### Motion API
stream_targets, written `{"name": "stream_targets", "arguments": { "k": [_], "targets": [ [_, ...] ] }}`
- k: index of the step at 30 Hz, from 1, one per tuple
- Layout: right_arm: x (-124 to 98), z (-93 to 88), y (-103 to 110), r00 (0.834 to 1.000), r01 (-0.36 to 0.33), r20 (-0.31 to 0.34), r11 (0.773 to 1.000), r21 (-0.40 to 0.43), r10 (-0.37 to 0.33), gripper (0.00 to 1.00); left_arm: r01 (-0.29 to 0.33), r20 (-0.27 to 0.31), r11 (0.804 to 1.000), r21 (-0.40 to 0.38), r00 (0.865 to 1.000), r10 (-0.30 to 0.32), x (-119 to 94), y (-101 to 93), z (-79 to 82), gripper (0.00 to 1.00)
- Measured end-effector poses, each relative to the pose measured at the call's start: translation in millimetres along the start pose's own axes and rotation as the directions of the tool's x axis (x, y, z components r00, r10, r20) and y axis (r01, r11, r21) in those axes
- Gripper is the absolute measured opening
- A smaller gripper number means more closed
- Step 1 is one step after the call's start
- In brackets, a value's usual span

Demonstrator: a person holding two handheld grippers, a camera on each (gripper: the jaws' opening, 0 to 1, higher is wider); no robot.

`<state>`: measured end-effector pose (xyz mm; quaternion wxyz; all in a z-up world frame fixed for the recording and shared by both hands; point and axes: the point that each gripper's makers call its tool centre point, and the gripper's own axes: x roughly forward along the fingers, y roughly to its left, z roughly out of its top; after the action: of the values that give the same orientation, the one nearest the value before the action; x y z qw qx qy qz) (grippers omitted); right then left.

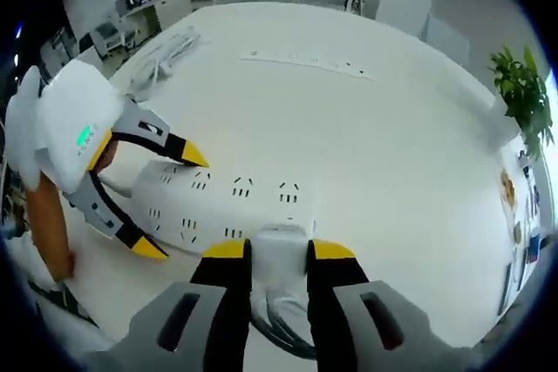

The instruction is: Straighten the power strip on the desk, plug the charger into it

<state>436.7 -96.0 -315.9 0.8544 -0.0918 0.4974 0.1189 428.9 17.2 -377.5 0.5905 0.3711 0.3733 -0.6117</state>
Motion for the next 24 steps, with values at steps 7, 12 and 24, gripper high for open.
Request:
{"name": "stream_targets", "arguments": {
  "k": [7,12,24],
  "targets": [
    [3,1.9,-3,0.997,-0.057,0.050,0.998,0.032,0.055,0.24,-0.003,0.002,1.000,-0.011,1.000,0.003,0,0.5,-0.3,0.74],
    [4,-2.5,-1,0.992,-0.104,0.075,0.994,-0.034,0.106,0.27,-0.004,0.003,1.000,-0.014,1.000,0.004,0,0.1,-0.5,0.74],
    [-13,-4.5,5,0.986,-0.123,0.104,0.990,-0.065,0.129,0.33,-0.004,0.006,1.000,-0.015,1.000,0.004,0,-1.1,-1.1,0.74]
  ]
}}
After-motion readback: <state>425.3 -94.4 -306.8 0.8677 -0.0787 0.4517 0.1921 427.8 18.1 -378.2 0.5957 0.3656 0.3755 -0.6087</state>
